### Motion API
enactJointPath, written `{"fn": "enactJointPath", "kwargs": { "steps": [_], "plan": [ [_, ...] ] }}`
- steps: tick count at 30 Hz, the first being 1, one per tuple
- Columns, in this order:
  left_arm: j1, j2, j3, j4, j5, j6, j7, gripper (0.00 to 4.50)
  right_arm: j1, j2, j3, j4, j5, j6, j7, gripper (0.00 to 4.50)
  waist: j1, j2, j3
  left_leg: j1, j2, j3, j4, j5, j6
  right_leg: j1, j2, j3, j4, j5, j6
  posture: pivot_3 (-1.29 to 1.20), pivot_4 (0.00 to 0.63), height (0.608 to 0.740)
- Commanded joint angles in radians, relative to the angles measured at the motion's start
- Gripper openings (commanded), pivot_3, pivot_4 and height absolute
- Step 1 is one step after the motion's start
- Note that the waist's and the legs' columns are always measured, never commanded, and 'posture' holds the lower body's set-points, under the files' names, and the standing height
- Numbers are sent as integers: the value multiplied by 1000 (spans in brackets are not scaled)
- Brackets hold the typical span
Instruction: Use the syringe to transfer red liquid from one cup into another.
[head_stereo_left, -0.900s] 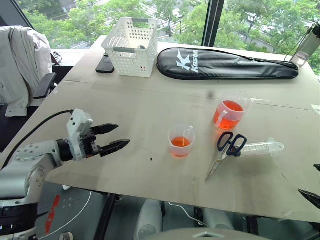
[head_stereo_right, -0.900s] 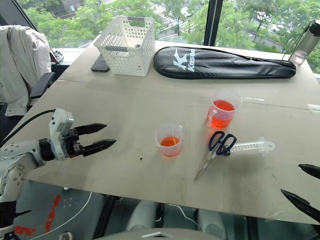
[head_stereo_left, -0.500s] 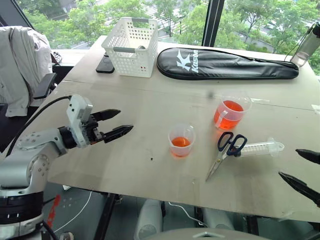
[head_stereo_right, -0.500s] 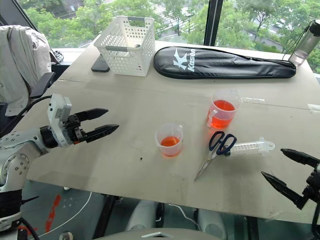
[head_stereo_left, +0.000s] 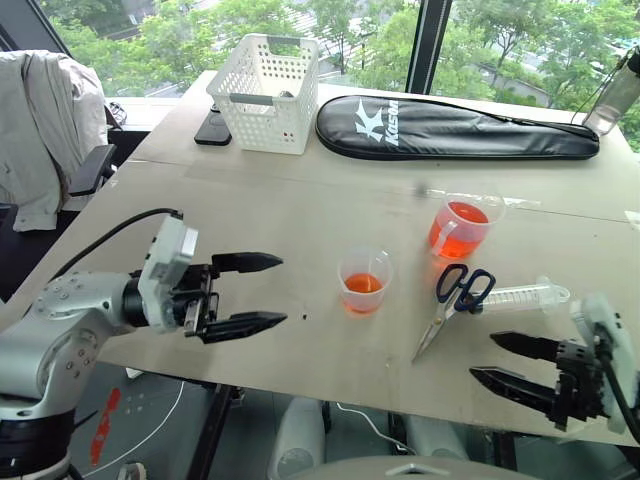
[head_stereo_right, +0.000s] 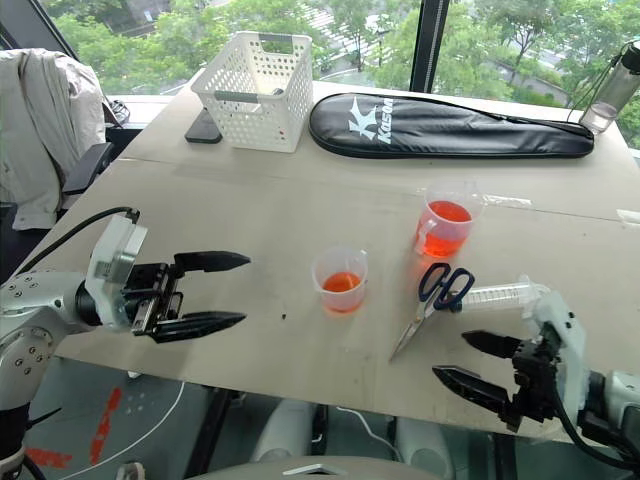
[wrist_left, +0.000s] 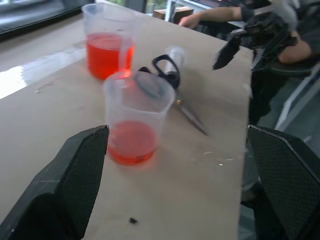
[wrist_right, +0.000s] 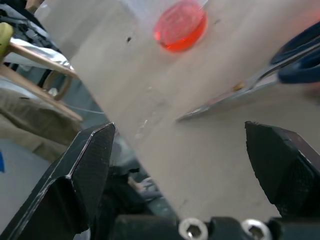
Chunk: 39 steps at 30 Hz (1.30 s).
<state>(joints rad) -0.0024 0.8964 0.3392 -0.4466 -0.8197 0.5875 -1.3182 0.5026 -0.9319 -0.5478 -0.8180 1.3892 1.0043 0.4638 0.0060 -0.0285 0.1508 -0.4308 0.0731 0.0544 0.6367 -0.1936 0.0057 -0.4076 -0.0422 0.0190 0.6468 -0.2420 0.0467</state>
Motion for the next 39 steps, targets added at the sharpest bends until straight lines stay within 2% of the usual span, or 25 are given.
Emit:
{"fn": "enactJointPath", "kwargs": {
  "steps": [1,2,7,12,21,32,35,37,39],
  "plan": [
    [27,13,-7,-47,-1,-50,-51,4500,-73,-2,112,55,3,20,-115,3686,0,-1,0,0,0,0,0,0,0,0,0,0,0,-1,1,0,150,724],
    [33,10,-7,-49,-1,-55,-51,4500,-100,7,146,78,3,26,-157,3253,-1,-1,0,0,0,0,0,0,0,0,0,0,0,-1,1,0,150,724],
    [60,9,-2,-69,-8,-70,-44,4500,-224,58,276,142,41,35,-284,3253,0,0,0,-1,0,0,-1,0,0,0,1,0,0,1,-3,0,150,724],
    [93,6,10,-96,-11,-73,-18,4500,-302,93,350,175,75,42,-360,3253,4,0,0,-2,0,0,-1,0,0,-1,2,1,0,1,-3,0,150,724],
    [116,7,22,-144,-34,-54,45,4500,-380,141,442,224,61,47,-409,3253,6,0,0,-2,1,0,-1,0,0,-1,3,1,0,1,-2,0,150,724],
    [123,22,32,-183,-65,-27,103,4500,-452,266,493,326,-27,38,-499,3253,-5,-3,-2,-1,2,1,-1,0,0,-1,4,2,0,1,-2,0,150,724],
    [127,25,39,-187,-66,-28,114,4500,-457,289,493,339,-39,46,-507,2343,-16,-3,-3,1,3,1,-1,0,0,-1,5,2,0,1,-2,0,150,724],
    [131,25,45,-189,-67,-29,118,4500,-454,296,496,339,-53,52,-502,1419,-20,-3,-3,1,4,2,-1,0,0,-1,5,3,0,2,-2,0,150,724],
    [140,26,51,-192,-68,-30,118,4500,-449,302,495,336,-58,56,-497,301,-20,-3,-3,1,4,2,-1,0,0,-2,5,3,0,2,-3,0,150,724]
  ]
}}
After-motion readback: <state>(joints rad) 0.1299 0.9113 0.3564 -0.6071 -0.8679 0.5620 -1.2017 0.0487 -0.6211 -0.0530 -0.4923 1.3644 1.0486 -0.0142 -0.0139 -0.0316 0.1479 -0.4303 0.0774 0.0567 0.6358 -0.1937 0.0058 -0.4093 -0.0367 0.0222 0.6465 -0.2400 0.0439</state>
